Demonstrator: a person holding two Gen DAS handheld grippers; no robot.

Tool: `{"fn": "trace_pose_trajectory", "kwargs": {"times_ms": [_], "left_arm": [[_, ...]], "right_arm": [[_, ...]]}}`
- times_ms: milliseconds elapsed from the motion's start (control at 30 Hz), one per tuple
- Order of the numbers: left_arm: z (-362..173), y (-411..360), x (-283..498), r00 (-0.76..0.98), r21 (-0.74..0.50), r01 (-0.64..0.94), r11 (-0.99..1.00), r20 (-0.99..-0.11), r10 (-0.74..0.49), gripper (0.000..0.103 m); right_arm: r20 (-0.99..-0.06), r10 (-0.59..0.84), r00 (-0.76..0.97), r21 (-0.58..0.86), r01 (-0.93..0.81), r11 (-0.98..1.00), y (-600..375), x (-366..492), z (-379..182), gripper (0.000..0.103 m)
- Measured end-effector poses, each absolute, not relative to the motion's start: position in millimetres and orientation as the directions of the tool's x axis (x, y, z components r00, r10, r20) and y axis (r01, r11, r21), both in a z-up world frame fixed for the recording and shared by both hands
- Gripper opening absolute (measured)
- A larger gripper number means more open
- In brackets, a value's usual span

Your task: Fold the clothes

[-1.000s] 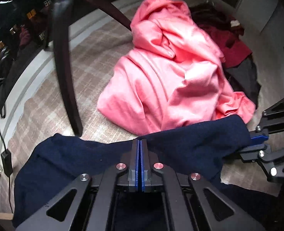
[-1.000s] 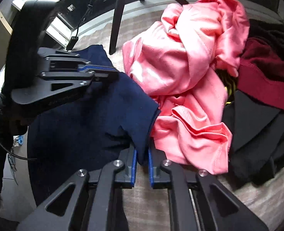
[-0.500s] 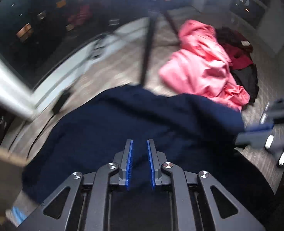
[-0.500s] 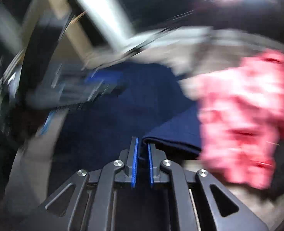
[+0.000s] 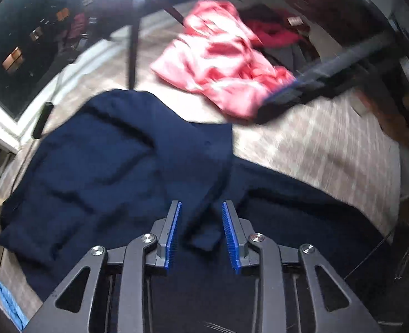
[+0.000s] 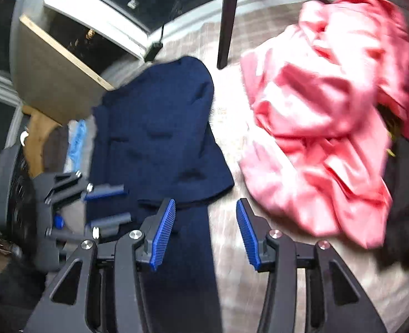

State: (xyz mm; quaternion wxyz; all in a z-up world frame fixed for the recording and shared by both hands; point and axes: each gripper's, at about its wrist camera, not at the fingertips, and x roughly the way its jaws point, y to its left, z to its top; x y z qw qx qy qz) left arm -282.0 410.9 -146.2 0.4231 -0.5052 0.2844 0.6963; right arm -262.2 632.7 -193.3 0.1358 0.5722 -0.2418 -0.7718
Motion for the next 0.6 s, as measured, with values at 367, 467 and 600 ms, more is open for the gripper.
{"fn": "trace_pose_trajectory", "kwargs": {"times_ms": [367, 467, 600], "left_arm": [[-180.0, 394.9, -300.7, -0.129, -0.053, -0.819, -0.571, -0.953, 0.274, 0.028], [-180.5, 395.3, -299.7, -0.133, -0.055, -0.827, -0.559, -0.948, 0.29, 0.028], [-180.5, 395.5, -298.3, -0.14, -0.057, -0.837, -0.544, -0.939, 0.314, 0.022]], "right_arm": [[-0.922, -0.282, -0.264, 0.276, 0.062, -0.959, 582.7, -299.6, -213.9, 0.045], [-0.932, -0.254, -0.258, 0.235, 0.102, -0.967, 575.6, -302.8, -215.8, 0.041], [-0.926, -0.308, -0.219, 0.287, 0.123, -0.95, 575.0, -309.8, -220.4, 0.02]]}}
